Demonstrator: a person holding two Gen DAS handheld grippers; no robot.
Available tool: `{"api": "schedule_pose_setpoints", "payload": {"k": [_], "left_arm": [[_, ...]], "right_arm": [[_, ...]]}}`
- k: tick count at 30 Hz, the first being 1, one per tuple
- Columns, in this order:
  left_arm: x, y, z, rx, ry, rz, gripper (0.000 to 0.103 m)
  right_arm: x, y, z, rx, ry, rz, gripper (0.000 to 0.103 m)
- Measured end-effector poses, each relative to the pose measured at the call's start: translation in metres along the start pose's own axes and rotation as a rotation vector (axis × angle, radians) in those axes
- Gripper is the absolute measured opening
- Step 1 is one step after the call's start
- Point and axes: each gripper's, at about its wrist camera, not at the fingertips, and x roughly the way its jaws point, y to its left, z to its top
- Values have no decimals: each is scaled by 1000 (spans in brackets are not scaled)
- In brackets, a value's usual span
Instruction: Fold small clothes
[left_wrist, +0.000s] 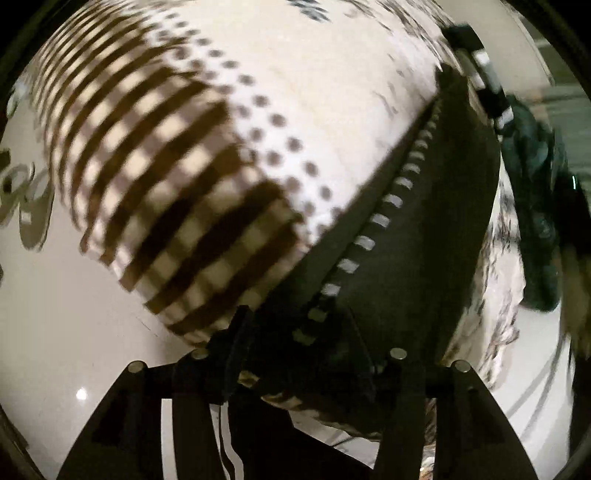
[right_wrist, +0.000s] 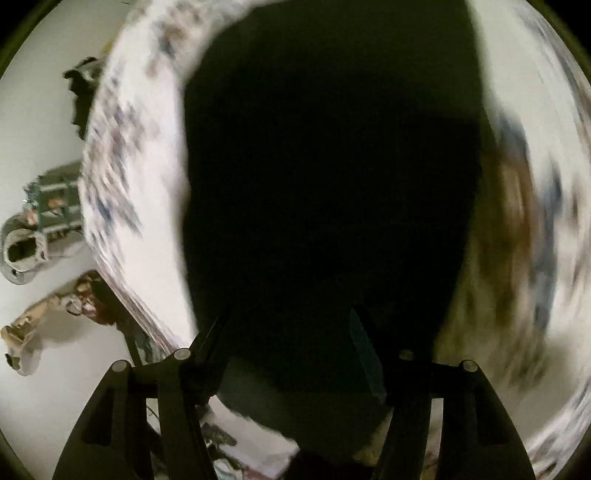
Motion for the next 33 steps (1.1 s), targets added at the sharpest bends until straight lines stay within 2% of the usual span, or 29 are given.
{"api": "schedule_pose_setpoints", "payload": {"k": [1, 4, 5, 6, 7, 10, 11, 12, 13, 16, 19, 21, 23, 25, 26, 27, 28, 29, 31, 33], "left_arm": [[5, -8, -2, 28, 2, 8, 49], [23, -23, -10, 115, 20, 39, 47], [29, -26, -13, 143, 26, 57, 40], [31, -28, -15, 166, 19, 76, 26], [32, -31, -17, 185, 15, 96, 4], [20, -36, -23, 234, -25, 127, 4], [10, -37, -24, 250, -40, 130, 4], [3, -37, -24, 260, -53, 136, 4], [-5, -32, -25, 269, -66, 148, 4], [-24, -27, -20, 282, -85, 171, 4], [-14, -26, -11, 297, -72, 203, 4], [3, -22, -6, 300, -6, 194, 6], [9, -24, -4, 282, 33, 225, 8], [0, -25, 0, 250, 60, 207, 8], [-16, -30, 4, 237, 36, 175, 9], [-26, -34, 9, 233, 18, 134, 12], [-36, -40, 15, 232, -2, 102, 27], [-49, -50, 27, 235, -36, 63, 50], [-60, -70, 56, 243, -90, -21, 73], [-56, -93, 97, 253, -121, -99, 73]], "right_arm": [[14, -15, -32, 27, 18, 8, 64], [47, -48, -99, 107, 58, 47, 64], [56, -56, -113, 134, 66, 63, 64], [67, -66, -131, 166, 71, 80, 64], [75, -73, -144, 186, 74, 90, 64], [94, -85, -179, 216, 58, 108, 64], [98, -84, -186, 217, 49, 122, 52], [103, -83, -194, 218, 47, 143, 16], [106, -83, -201, 226, 48, 146, 7], [98, -75, -214, 191, -6, 139, 7], [104, -71, -220, 163, -3, 108, 7], [111, -67, -214, 145, 18, 59, 7], [111, -70, -209, 168, 46, 79, 10], [102, -76, -206, 187, 60, 129, 12], [91, -79, -204, 184, 46, 143, 22], [81, -82, -202, 182, 25, 155, 42], [65, -87, -196, 178, -8, 177, 51], [47, -91, -190, 179, -47, 197, 60], [23, -94, -172, 192, -93, 207, 61], [-5, -98, -141, 213, -148, 234, 61]]}}
